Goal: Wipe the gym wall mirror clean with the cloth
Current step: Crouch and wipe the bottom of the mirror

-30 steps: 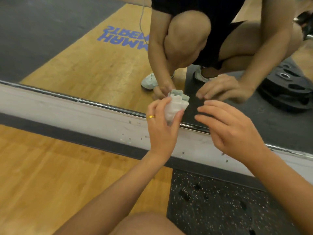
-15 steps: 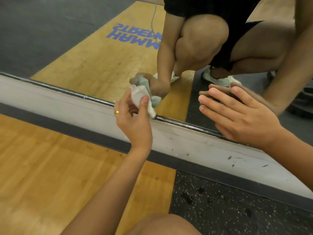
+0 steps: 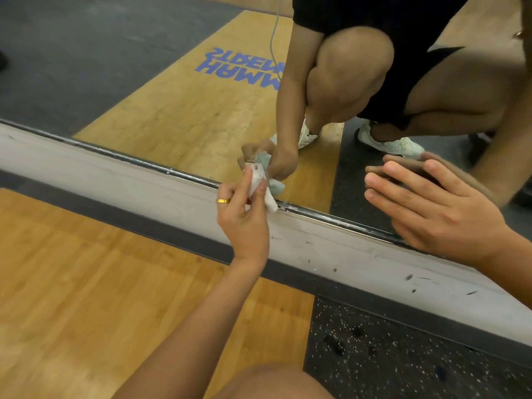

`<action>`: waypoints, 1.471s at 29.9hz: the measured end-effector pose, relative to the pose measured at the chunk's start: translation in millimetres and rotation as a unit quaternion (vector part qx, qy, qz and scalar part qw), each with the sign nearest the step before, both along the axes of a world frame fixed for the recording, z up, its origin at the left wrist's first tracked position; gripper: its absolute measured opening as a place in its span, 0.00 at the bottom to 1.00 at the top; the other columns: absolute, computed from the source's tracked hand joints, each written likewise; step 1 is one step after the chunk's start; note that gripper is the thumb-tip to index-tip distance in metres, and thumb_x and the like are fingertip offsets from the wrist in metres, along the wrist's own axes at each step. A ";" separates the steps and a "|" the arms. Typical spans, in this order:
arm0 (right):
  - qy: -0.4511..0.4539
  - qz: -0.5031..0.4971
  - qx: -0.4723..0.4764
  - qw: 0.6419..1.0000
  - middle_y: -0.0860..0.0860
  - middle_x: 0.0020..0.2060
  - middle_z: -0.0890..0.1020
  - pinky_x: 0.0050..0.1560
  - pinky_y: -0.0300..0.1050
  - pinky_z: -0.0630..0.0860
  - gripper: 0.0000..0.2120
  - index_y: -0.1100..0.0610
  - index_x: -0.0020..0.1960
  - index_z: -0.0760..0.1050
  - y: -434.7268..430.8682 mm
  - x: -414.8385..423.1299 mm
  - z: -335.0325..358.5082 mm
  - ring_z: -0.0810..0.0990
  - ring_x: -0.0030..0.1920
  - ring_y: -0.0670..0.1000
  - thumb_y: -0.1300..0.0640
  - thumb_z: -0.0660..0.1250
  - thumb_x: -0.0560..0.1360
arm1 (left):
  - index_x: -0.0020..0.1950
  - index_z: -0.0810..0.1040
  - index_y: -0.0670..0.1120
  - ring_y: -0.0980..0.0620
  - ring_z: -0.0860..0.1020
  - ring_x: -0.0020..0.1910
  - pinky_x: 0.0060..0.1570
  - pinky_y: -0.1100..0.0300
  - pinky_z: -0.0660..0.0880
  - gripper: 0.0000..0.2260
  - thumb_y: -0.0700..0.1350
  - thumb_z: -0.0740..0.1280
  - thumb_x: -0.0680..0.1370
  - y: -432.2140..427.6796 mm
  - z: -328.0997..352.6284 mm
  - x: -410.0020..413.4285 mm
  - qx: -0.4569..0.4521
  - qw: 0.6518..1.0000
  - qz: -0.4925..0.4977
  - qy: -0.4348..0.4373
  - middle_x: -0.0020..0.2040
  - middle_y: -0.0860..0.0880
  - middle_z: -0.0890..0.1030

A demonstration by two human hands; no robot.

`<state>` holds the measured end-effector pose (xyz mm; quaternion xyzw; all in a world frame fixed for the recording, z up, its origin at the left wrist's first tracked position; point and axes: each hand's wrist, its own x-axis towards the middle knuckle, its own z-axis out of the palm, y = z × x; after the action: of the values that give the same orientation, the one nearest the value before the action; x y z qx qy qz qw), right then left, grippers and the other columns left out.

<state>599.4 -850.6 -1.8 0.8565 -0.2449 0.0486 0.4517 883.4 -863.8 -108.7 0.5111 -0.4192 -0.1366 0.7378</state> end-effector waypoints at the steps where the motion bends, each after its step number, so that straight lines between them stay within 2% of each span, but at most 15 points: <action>1: -0.001 -0.003 0.003 1.000 0.60 0.80 0.63 0.82 0.59 0.48 0.27 0.63 0.79 0.65 1.2 1.2 0.7 0.59 0.81 0.61 0.57 0.61 0.82 | 0.66 0.81 0.38 0.64 0.74 0.45 0.47 0.72 0.71 0.17 0.33 0.73 0.77 0.4 -3.7 3.7 -0.005 0.999 -0.012 -0.033 0.46 0.55 0.71; 4: -0.003 0.010 0.034 0.999 0.59 0.81 0.62 0.82 0.61 0.45 0.24 0.61 0.78 0.67 9.1 13.0 3.6 0.58 0.81 0.62 0.57 0.59 0.83 | 0.69 0.79 0.40 0.58 0.72 0.44 0.47 0.68 0.72 0.17 0.37 0.72 0.80 -4.5 -9.2 22.3 -0.002 0.998 -0.007 -0.058 0.46 0.54 0.69; 7: 0.023 0.047 0.072 0.996 0.60 0.80 0.63 0.82 0.60 0.42 0.23 0.61 0.77 0.67 11.8 51.5 6.7 0.59 0.80 0.62 0.57 0.57 0.84 | 0.76 0.71 0.47 0.45 0.74 0.48 0.51 0.54 0.77 0.20 0.44 0.67 0.84 -17.2 -5.4 40.0 -0.006 0.997 0.035 -0.071 0.50 0.58 0.67; 9: 0.025 0.067 0.092 0.993 0.60 0.80 0.63 0.82 0.62 0.44 0.22 0.61 0.76 0.69 3.9 89.0 10.1 0.58 0.80 0.62 0.56 0.55 0.84 | 0.78 0.67 0.47 0.42 0.74 0.49 0.53 0.52 0.77 0.21 0.47 0.64 0.85 -25.6 -4.5 46.6 -0.012 0.994 0.055 -0.089 0.52 0.59 0.66; 13: 0.021 0.095 0.085 0.992 0.60 0.79 0.66 0.81 0.61 0.45 0.20 0.60 0.70 0.76 -31.0 152.4 23.2 0.58 0.81 0.62 0.57 0.54 0.84 | 0.76 0.70 0.40 0.55 0.73 0.51 0.55 0.69 0.71 0.22 0.49 0.61 0.85 -28.9 -6.2 36.6 -0.017 0.998 0.044 -0.041 0.54 0.53 0.67; 16: 0.042 0.093 0.072 0.992 0.62 0.78 0.68 0.81 0.62 0.47 0.20 0.63 0.69 0.76 -54.5 168.5 29.1 0.59 0.80 0.63 0.57 0.58 0.81 | 0.76 0.69 0.39 0.54 0.72 0.49 0.56 0.69 0.71 0.20 0.46 0.62 0.85 -32.7 -11.5 37.3 -0.032 0.996 0.035 -0.081 0.55 0.46 0.68; 18: 0.063 0.081 0.057 0.993 0.62 0.77 0.68 0.81 0.63 0.50 0.22 0.64 0.71 0.74 -60.3 167.0 25.8 0.61 0.80 0.64 0.58 0.54 0.82 | 0.75 0.68 0.41 0.53 0.72 0.48 0.55 0.69 0.72 0.19 0.43 0.63 0.85 -35.3 -14.8 49.4 -0.049 0.990 0.032 -0.129 0.55 0.45 0.68; 21: 0.080 0.074 0.035 0.993 0.61 0.78 0.68 0.81 0.61 0.49 0.25 0.65 0.75 0.71 -59.8 165.3 22.1 0.62 0.80 0.63 0.56 0.54 0.82 | 0.75 0.68 0.43 0.62 0.72 0.50 0.55 0.73 0.70 0.20 0.39 0.66 0.84 -41.9 -11.5 75.1 -0.028 0.994 0.076 -0.072 0.53 0.45 0.69; 25: 0.080 0.073 0.027 0.994 0.61 0.78 0.66 0.82 0.61 0.45 0.25 0.65 0.76 0.70 -60.1 167.6 21.8 0.58 0.80 0.62 0.56 0.56 0.81 | 0.73 0.75 0.48 0.65 0.76 0.46 0.50 0.66 0.76 0.19 0.43 0.70 0.82 -38.0 0.5 80.9 0.038 0.990 0.059 0.120 0.51 0.44 0.73; 27: 0.081 0.074 0.028 0.994 0.62 0.79 0.65 0.82 0.62 0.45 0.25 0.66 0.76 0.69 -59.4 166.0 21.4 0.58 0.81 0.62 0.56 0.56 0.82 | 0.71 0.78 0.48 0.63 0.75 0.42 0.47 0.60 0.77 0.19 0.42 0.72 0.80 -27.4 1.4 63.8 0.033 0.990 0.023 0.136 0.47 0.44 0.72; 30: 0.084 0.075 0.036 0.993 0.62 0.79 0.64 0.82 0.62 0.46 0.27 0.66 0.77 0.67 -60.5 167.7 21.6 0.58 0.81 0.62 0.56 0.57 0.81 | 0.70 0.77 0.53 0.62 0.74 0.40 0.46 0.61 0.77 0.19 0.42 0.73 0.80 -24.4 -1.6 60.9 0.033 0.992 0.006 0.124 0.46 0.44 0.73; 33: 0.080 0.077 0.037 0.993 0.62 0.79 0.64 0.82 0.62 0.45 0.27 0.67 0.76 0.68 -62.3 166.7 20.7 0.56 0.81 0.62 0.56 0.57 0.80 | 0.74 0.77 0.50 0.59 0.74 0.39 0.44 0.62 0.75 0.21 0.45 0.73 0.80 -42.7 6.5 106.1 0.055 0.971 0.091 0.214 0.42 0.44 0.79; 37: 0.075 0.078 0.045 0.993 0.63 0.79 0.65 0.82 0.63 0.45 0.26 0.67 0.76 0.68 -62.6 167.8 19.9 0.56 0.81 0.63 0.56 0.54 0.81 | 0.74 0.76 0.49 0.59 0.73 0.37 0.41 0.66 0.74 0.22 0.47 0.72 0.81 -52.4 11.9 149.7 0.063 0.974 0.142 0.166 0.38 0.53 0.75; 41: 0.071 0.078 0.051 0.993 0.62 0.79 0.65 0.82 0.62 0.45 0.24 0.66 0.74 0.71 -61.3 168.4 18.9 0.57 0.81 0.62 0.57 0.55 0.82 | 0.69 0.81 0.49 0.48 0.81 0.49 0.49 0.55 0.79 0.17 0.50 0.71 0.81 -39.0 -3.6 112.0 0.065 0.982 0.070 0.165 0.49 0.47 0.83; 44: 0.069 0.082 0.057 0.993 0.61 0.79 0.65 0.82 0.62 0.46 0.23 0.65 0.74 0.72 -61.3 168.6 20.7 0.57 0.81 0.61 0.57 0.55 0.82 | 0.69 0.81 0.47 0.61 0.80 0.48 0.48 0.64 0.77 0.16 0.47 0.71 0.82 -42.0 -1.6 112.1 0.065 0.983 0.083 0.152 0.49 0.50 0.80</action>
<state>768.0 -912.0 18.9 0.8993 -0.1447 0.0126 0.4126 995.5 -905.8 -110.3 0.5645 -0.2481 -0.1778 0.7669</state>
